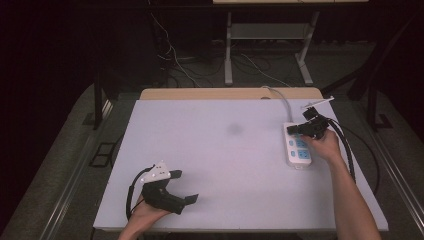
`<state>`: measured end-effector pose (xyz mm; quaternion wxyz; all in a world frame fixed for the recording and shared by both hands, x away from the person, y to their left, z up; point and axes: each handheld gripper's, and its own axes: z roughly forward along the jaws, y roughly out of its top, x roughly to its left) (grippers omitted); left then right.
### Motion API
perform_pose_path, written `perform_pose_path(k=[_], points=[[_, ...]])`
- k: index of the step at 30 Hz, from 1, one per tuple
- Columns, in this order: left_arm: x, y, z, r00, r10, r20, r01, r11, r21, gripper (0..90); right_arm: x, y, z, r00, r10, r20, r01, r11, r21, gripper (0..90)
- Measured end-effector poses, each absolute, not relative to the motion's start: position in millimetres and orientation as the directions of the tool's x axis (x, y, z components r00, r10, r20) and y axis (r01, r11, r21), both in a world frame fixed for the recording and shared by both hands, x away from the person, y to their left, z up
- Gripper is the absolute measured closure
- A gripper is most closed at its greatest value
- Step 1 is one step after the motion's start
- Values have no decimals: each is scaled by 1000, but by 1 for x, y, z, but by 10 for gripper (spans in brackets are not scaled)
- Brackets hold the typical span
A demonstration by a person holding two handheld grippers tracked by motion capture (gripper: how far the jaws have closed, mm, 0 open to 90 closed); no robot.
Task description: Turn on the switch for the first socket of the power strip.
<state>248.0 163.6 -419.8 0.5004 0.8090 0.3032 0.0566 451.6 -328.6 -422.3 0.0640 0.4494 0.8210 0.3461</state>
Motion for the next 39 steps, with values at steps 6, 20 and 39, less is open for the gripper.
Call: perform_pose_path(k=[6,20,39], points=[[249,165,-420,807,549,-216,437,-310,845,0,452,-328,-421,-587,784,202,697,362,619,900],[248,164,-419,808,547,-219,436,-307,846,0,444,-326,-408,-586,782,213,693,348,631,900],[247,163,-419,814,534,-227,434,-300,849,0,411,-330,-380,-563,797,218,688,305,659,879]])
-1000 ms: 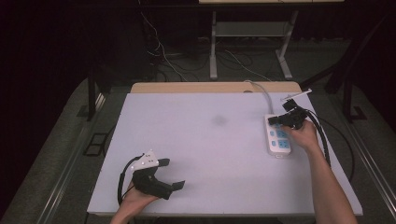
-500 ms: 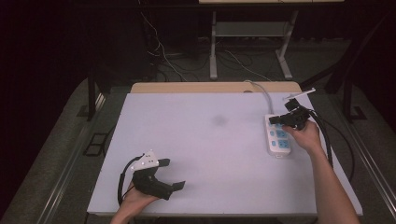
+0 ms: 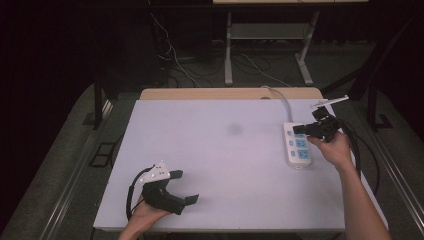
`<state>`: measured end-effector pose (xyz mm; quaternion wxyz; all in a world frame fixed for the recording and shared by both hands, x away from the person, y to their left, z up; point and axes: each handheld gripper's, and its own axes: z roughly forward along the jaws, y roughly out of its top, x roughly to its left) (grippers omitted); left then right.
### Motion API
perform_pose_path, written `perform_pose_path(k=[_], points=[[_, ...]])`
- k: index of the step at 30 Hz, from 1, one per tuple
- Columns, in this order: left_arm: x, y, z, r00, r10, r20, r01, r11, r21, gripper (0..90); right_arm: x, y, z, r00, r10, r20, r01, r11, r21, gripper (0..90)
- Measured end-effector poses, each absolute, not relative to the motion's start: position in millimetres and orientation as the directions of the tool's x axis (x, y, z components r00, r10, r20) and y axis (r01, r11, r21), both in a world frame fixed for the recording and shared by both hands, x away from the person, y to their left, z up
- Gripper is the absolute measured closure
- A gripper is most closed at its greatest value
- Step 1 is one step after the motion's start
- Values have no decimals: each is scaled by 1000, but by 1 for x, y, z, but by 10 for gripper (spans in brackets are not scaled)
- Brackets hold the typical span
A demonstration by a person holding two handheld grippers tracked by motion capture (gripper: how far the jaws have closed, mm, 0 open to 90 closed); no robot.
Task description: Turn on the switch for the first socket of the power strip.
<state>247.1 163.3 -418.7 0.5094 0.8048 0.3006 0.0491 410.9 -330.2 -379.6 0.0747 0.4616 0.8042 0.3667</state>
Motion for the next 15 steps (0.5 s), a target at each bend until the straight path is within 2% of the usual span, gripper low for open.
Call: perform_pose_path(k=[3,5,6,10,11,12,15], points=[[247,163,-419,814,534,-229,435,-299,850,0,404,-330,-376,-560,797,228,689,294,663,826],[247,163,-419,814,534,-229,435,-300,849,0,399,-329,-374,-558,797,232,689,289,665,770],[247,163,-418,815,533,-228,434,-301,849,0,394,-328,-371,-547,804,233,689,275,671,704],[247,163,-418,815,532,-227,433,-300,850,0,386,-328,-368,-533,809,248,681,236,694,619],[247,163,-418,815,532,-228,433,-299,850,0,381,-328,-366,-526,809,264,676,209,707,542],[247,163,-418,815,532,-228,433,-299,850,0,381,-328,-366,-526,809,264,676,209,707,542],[247,163,-418,815,533,-228,433,-298,851,0,373,-328,-363,-513,809,285,675,175,717,396]])
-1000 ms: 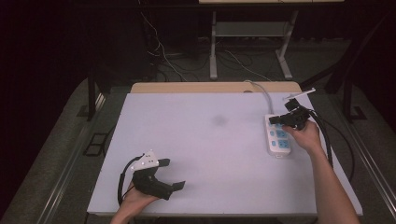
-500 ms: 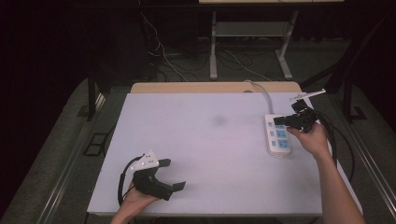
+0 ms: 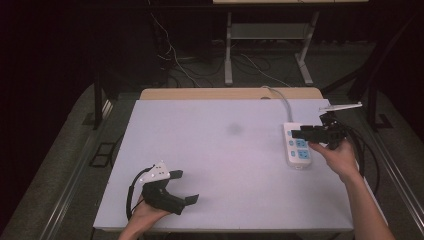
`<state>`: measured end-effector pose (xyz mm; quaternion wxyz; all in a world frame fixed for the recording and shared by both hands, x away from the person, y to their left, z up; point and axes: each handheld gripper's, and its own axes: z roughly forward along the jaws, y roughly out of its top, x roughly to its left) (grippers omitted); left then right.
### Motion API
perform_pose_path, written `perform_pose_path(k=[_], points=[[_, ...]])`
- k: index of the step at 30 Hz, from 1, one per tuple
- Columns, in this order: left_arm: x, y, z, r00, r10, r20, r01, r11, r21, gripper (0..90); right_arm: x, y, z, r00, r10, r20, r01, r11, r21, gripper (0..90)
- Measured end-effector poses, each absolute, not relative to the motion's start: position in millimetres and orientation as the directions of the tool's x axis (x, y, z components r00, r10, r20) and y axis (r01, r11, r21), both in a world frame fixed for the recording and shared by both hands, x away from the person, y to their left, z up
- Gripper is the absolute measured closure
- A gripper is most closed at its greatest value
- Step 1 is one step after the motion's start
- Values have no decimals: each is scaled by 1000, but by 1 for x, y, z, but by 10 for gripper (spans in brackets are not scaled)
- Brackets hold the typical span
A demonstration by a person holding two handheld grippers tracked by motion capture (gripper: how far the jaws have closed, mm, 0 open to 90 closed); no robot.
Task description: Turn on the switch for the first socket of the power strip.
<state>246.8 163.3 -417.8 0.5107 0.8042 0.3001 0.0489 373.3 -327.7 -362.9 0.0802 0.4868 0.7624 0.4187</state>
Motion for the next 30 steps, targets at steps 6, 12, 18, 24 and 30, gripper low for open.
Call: perform_pose_path(k=[6,12,18,24,30], points=[[247,164,-417,815,533,-228,432,-297,852,0,355,-323,-358,-524,791,316,665,149,731,100],[246,164,-417,815,533,-225,430,-298,852,0,334,-313,-358,-577,749,325,647,177,742,2],[246,164,-417,814,535,-225,430,-295,853,0,310,-300,-362,-625,714,315,616,202,762,2],[246,165,-417,814,535,-224,430,-297,853,0,293,-293,-368,-644,697,315,598,203,775,2],[246,164,-417,814,536,-223,430,-297,853,0,275,-289,-382,-653,683,326,595,197,779,2]])
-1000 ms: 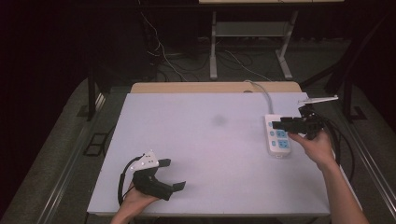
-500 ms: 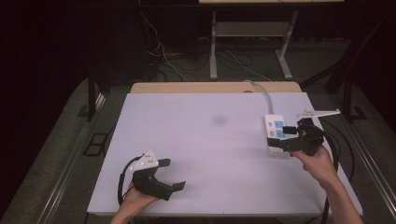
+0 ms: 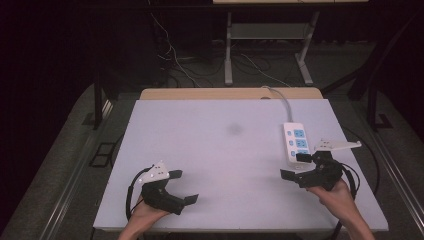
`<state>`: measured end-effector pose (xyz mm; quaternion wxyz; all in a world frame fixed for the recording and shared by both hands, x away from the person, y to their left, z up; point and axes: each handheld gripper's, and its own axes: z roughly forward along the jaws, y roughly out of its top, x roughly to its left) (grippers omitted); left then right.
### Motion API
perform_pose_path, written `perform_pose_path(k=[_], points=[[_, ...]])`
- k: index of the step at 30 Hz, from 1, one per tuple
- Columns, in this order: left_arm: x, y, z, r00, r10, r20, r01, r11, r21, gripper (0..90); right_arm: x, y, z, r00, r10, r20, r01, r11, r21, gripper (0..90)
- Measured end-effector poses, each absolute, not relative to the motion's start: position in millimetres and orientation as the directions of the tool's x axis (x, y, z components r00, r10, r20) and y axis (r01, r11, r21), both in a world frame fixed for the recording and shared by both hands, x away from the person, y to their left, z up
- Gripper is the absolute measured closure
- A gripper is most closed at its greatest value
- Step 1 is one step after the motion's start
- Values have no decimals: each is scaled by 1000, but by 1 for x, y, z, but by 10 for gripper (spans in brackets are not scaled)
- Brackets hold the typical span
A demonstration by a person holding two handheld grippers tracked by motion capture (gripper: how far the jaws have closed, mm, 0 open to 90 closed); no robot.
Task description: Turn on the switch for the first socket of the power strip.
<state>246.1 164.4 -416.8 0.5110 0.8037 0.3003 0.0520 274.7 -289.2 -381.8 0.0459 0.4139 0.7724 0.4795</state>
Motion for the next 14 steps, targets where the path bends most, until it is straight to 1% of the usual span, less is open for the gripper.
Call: perform_pose_path(k=[4,14], points=[[246,165,-417,813,537,-225,431,-295,853,0,263,-290,-397,-648,687,329,603,198,773,3],[247,164,-418,812,539,-224,435,-303,848,0,245,-298,-423,-622,705,339,631,195,751,3]])
